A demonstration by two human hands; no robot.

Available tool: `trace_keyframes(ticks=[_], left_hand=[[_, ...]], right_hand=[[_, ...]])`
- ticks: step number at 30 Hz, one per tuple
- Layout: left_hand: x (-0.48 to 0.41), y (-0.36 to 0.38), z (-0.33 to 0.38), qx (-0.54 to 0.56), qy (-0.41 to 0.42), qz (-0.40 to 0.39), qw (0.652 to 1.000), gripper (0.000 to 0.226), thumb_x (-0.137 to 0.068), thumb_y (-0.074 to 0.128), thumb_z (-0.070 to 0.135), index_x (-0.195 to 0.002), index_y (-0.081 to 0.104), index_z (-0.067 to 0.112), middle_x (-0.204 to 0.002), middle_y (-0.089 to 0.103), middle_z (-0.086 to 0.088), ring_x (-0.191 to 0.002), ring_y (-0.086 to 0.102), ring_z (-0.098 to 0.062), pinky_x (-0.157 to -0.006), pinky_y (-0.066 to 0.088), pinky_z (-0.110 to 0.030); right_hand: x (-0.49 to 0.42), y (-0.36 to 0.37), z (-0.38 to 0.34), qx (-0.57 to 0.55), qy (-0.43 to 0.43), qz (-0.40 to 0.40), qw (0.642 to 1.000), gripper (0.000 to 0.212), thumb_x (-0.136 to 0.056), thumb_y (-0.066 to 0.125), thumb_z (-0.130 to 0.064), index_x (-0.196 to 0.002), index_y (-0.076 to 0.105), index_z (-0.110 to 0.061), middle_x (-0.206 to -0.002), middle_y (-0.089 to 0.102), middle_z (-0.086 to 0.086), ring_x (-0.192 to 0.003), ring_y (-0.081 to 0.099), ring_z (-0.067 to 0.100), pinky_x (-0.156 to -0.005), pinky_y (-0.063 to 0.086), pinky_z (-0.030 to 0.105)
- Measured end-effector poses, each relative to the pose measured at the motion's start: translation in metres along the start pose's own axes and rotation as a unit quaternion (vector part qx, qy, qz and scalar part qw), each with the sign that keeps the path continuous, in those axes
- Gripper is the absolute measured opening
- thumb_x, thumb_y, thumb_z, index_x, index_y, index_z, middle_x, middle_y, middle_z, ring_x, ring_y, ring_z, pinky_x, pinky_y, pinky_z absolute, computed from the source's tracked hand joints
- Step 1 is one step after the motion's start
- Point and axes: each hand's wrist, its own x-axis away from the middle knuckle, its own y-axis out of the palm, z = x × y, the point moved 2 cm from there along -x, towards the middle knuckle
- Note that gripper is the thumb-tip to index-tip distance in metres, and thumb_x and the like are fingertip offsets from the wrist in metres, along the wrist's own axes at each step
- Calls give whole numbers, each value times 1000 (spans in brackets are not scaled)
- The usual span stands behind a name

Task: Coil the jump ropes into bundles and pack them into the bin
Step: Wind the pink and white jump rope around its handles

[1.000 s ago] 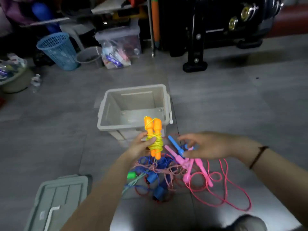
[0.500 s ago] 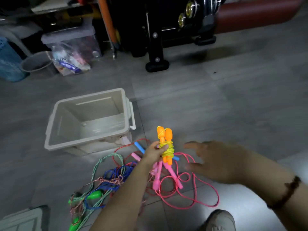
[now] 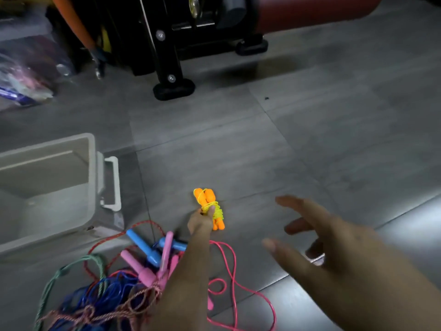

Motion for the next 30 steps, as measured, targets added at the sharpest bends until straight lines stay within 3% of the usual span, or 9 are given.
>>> trace_keyframes(ticks=[5,8,10,13,15,17,20,24,30], left_hand=[[-22,-7,-9,88,78,-41,992,64,-73,68,47,-123,60,8,-118,66,-16,-110,62,-34,-96,47,-40],[-2,-23,-6,157,96,-45,982,50,-85,66,8,-131,50,-1,-126,59,-17,-118,57,-29,-103,41,-33],[23,-39,-15,76,171,43,981,46,-87,61,1,-131,51,2,-124,59,-10,-114,56,-20,-97,35,-20],[65,-52,-52,-106,300,110,942,39,-84,57,22,-122,60,18,-118,63,-7,-107,60,-28,-96,35,-29],[87,-44,-85,-266,321,49,908,48,-80,51,45,-127,55,32,-134,53,-5,-121,49,-33,-105,26,-33],[106,-31,-114,-435,288,-52,852,68,-73,54,63,-137,36,48,-159,10,-4,-142,13,-40,-115,4,-47],[118,-25,-129,-526,259,-89,805,85,-65,68,60,-139,28,49,-157,-17,-3,-142,-11,-43,-114,-4,-55],[109,-35,-111,-493,233,-38,837,53,-84,60,29,-135,44,29,-148,25,-9,-134,28,-35,-113,25,-42],[106,-62,-118,-147,251,97,952,27,-79,62,5,-105,66,14,-128,48,-11,-117,49,-30,-104,40,-44]], right_hand=[[-3,-2,-5,-1,-10,20,1000,63,-59,26,-80,-119,14,-65,-105,53,-33,-95,58,-4,-86,49,27],[0,1,-6,-3,0,22,1000,67,-60,29,-80,-124,22,-60,-105,57,-29,-97,61,2,-87,49,32],[-2,0,-8,-7,7,25,1000,69,-61,32,-80,-126,29,-57,-106,59,-26,-98,62,8,-87,50,36],[-6,-1,-14,-14,7,31,999,69,-66,36,-76,-129,35,-51,-108,62,-21,-105,59,15,-89,49,39],[-7,1,-21,-16,4,37,999,66,-70,39,-74,-130,36,-48,-110,63,-17,-109,58,18,-90,49,40],[-6,4,-30,-8,-4,34,999,65,-72,40,-74,-131,34,-47,-116,62,-10,-111,57,22,-90,49,40],[0,8,-40,-1,-18,26,999,57,-79,45,-69,-130,33,-47,-119,60,-9,-113,56,22,-89,48,38],[9,2,-44,-9,-29,30,999,58,-80,45,-68,-133,32,-47,-122,59,-11,-114,55,21,-91,47,39],[17,-6,-45,-35,-42,50,997,56,-81,45,-66,-133,31,-48,-115,60,-11,-108,57,21,-90,48,40]])
